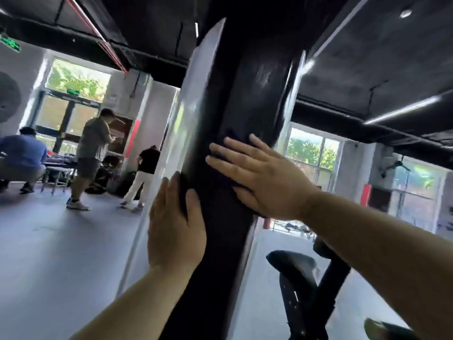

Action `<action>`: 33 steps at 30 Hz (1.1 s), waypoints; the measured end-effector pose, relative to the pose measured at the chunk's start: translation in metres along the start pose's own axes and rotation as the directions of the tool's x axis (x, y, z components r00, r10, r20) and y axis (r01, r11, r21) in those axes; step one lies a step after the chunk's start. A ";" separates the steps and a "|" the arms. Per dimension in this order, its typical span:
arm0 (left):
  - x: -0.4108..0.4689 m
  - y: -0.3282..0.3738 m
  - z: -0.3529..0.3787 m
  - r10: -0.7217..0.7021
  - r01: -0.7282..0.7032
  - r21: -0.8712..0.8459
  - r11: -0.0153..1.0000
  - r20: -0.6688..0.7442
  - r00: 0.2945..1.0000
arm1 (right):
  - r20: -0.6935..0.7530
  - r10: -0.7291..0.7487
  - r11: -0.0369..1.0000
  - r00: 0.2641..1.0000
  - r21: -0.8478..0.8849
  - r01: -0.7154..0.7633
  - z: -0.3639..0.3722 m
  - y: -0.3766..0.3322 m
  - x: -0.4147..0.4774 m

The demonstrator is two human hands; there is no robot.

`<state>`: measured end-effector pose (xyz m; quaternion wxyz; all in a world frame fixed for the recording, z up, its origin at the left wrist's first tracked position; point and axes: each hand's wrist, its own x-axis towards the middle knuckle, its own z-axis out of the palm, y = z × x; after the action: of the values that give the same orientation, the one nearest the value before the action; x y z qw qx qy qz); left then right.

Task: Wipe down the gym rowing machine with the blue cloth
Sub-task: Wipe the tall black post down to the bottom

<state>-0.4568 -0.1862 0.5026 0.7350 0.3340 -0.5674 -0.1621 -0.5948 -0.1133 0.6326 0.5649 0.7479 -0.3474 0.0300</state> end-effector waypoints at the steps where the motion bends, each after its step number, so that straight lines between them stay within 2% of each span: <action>1: 0.000 0.001 0.000 0.009 -0.009 0.012 1.000 0.001 1.000 | 0.004 0.058 0.998 0.998 0.014 -0.058 -0.010 0.013 0.015; 4: -0.011 -0.005 -0.003 0.002 -0.002 0.061 0.998 0.007 1.000 | -0.097 0.351 0.931 0.931 0.142 -0.336 -0.026 0.026 0.056; 5: -0.018 -0.009 -0.004 -0.006 0.004 0.077 0.997 0.016 1.000 | -0.141 0.401 0.911 0.905 0.163 -0.379 -0.023 0.016 0.062; 6: -0.025 -0.014 -0.006 -0.006 0.003 0.096 0.995 0.029 1.000 | -0.170 0.404 0.912 0.899 0.157 -0.379 -0.017 0.002 0.061; 7: -0.033 -0.020 -0.007 -0.003 -0.003 0.118 0.993 0.044 0.999 | -0.167 0.345 0.935 0.924 0.141 -0.324 -0.011 -0.015 0.056; 9: -0.047 -0.031 -0.011 -0.006 -0.005 0.152 0.988 0.071 0.997 | -0.088 0.107 0.990 0.990 0.100 -0.098 0.001 -0.045 0.040; 11: -0.056 -0.038 -0.013 -0.002 -0.011 0.167 0.986 0.082 0.997 | 0.041 -0.093 0.994 0.995 0.059 0.090 -0.001 -0.053 0.037; 12: -0.058 -0.039 -0.013 -0.003 -0.011 0.168 0.986 0.080 0.997 | 0.076 -0.129 0.992 0.989 0.010 0.128 -0.006 -0.046 0.044; 14: -0.059 -0.039 -0.014 -0.011 -0.001 0.167 0.986 0.069 0.998 | 0.097 -0.039 0.994 0.995 -0.093 0.049 -0.020 -0.026 0.067; 17: -0.063 -0.040 -0.015 -0.019 0.009 0.174 0.985 0.057 0.998 | 0.021 0.248 0.950 0.968 -0.201 -0.239 -0.035 -0.013 0.090; 18: -0.066 -0.043 -0.015 -0.027 0.015 0.198 0.980 0.055 0.998 | 0.048 0.278 0.942 0.959 -0.209 -0.263 -0.032 -0.026 0.090; 19: -0.069 -0.046 -0.015 -0.048 0.034 0.230 0.973 0.059 0.997 | 0.108 0.245 0.954 0.963 -0.201 -0.220 -0.025 -0.045 0.086; 21: -0.078 -0.053 -0.017 -0.114 0.089 0.279 0.956 0.073 0.991 | 0.226 0.060 0.994 0.972 -0.100 -0.038 -0.007 -0.086 0.069; 23: -0.085 -0.058 -0.019 -0.138 0.101 0.293 0.951 0.108 0.985 | 0.270 -0.079 0.996 0.960 -0.024 0.089 0.000 -0.101 0.055; 24: -0.087 -0.059 -0.020 -0.140 0.099 0.291 0.952 0.123 0.982 | 0.272 -0.102 0.993 0.957 -0.025 0.113 -0.001 -0.096 0.057; 26: -0.088 -0.061 -0.021 -0.132 0.094 0.276 0.956 0.122 0.984 | 0.214 -0.053 0.991 0.975 -0.107 0.077 -0.008 -0.072 0.070; 28: -0.090 -0.064 -0.023 -0.112 0.078 0.268 0.960 0.116 0.987 | 0.126 0.122 0.977 0.985 -0.189 -0.097 -0.021 -0.045 0.082; 30: -0.095 -0.070 -0.025 -0.091 0.055 0.269 0.961 0.124 0.988 | 0.073 0.270 0.941 0.960 -0.229 -0.247 -0.027 -0.035 0.088; 32: -0.098 -0.076 -0.025 -0.066 0.026 0.277 0.961 0.135 0.989 | 0.067 0.289 0.943 0.955 -0.194 -0.271 -0.022 -0.052 0.082; 33: -0.099 -0.079 -0.026 -0.059 0.017 0.284 0.959 0.139 0.988 | 0.094 0.247 0.961 0.964 -0.152 -0.232 -0.016 -0.069 0.074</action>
<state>-0.4515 -0.1742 0.3745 0.6330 0.4333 -0.6305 -0.1179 -0.4950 -0.1272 0.6137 0.5876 0.6594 -0.4678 0.0320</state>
